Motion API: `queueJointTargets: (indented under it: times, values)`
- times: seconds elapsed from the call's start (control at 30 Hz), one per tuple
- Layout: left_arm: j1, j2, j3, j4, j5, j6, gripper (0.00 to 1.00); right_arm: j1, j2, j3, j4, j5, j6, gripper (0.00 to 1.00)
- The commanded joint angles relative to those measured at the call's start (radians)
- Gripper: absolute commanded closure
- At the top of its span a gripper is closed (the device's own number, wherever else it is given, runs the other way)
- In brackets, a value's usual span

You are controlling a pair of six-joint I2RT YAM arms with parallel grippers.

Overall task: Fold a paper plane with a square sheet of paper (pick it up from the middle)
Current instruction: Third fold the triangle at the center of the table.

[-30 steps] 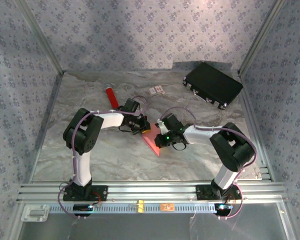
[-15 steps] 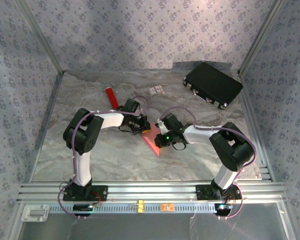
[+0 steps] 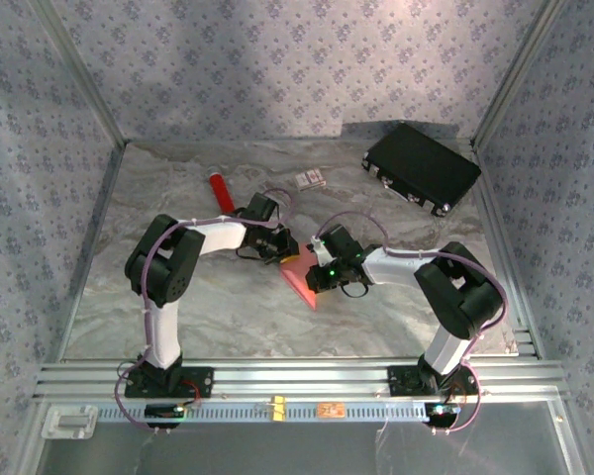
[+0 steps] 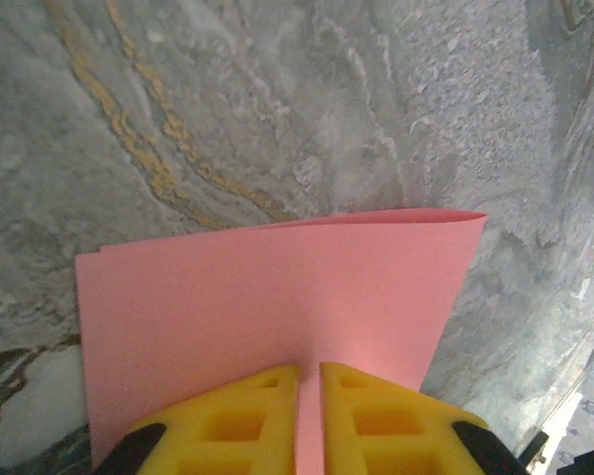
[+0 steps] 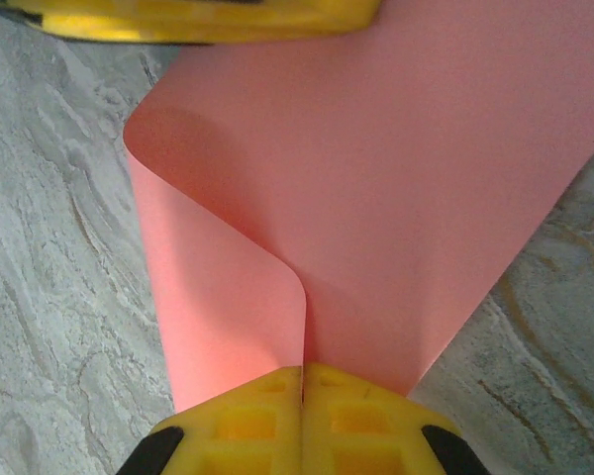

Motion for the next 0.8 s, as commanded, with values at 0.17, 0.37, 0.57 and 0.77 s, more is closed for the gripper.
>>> queueJointTargets:
  times: [0.17,0.37,0.57,0.77]
  values:
    - [0.005,-0.201,-0.104,0.098,-0.094,-0.105,0.73,-0.004,0.018,-0.009,-0.029,0.035,-0.012,0.96]
    - [-0.005,-0.305,-0.289,0.295,-0.027,-0.217,0.89,-0.011,0.016,-0.009,-0.027,0.028,-0.012,0.96]
    - [-0.051,-0.316,-0.476,0.67,0.027,-0.409,1.0,-0.02,0.013,-0.011,-0.033,0.027,-0.012,0.96]
    - [-0.105,-0.26,-0.518,0.805,0.034,-0.49,1.0,-0.022,0.01,-0.016,-0.027,0.029,-0.007,0.96]
